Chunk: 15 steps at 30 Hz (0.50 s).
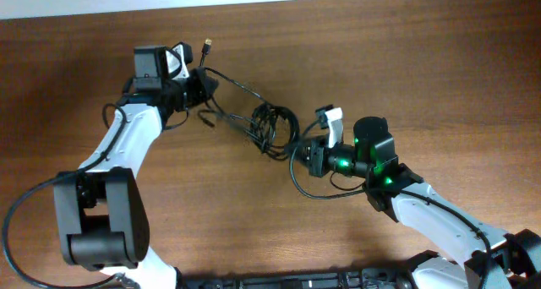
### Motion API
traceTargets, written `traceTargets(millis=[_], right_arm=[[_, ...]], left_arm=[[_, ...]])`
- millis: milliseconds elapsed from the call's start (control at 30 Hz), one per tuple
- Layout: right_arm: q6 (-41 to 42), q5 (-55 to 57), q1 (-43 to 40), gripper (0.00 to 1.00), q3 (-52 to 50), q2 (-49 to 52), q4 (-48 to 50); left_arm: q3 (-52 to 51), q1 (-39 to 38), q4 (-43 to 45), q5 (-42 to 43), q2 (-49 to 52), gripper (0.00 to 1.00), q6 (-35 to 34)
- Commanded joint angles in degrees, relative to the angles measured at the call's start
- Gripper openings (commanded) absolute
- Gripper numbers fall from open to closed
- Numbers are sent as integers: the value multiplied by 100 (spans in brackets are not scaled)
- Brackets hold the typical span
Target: Untangle cables
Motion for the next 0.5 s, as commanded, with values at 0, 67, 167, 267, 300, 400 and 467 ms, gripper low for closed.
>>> traceTargets(millis=[0,67,167,267,300,400,467], right_arm=[[275,1021,24,4,-26,-66,4],[756,1502,22,4,-26,-59,-28],[1318,2092,24,6,-26,42,-22],[1335,2131,17,50,-26,208,-24],[1335,2546,17,64,-26,208,50],[1333,2618,20,71,-26,208,367],[1333,2608,17,71,-26,208,87]], left_arm=[[85,199,-173,629,-201,0,411],[85,197,-492,686,-728,0,938],[85,199,-1062,629,-1517,0,1386],[85,190,-1246,623,-1731,0,1384],[83,186,-1414,575,-1731,0,1388],[83,166,-1633,577,-1729,0,1939],[76,-42,-1934,579,-1729,0,1967]])
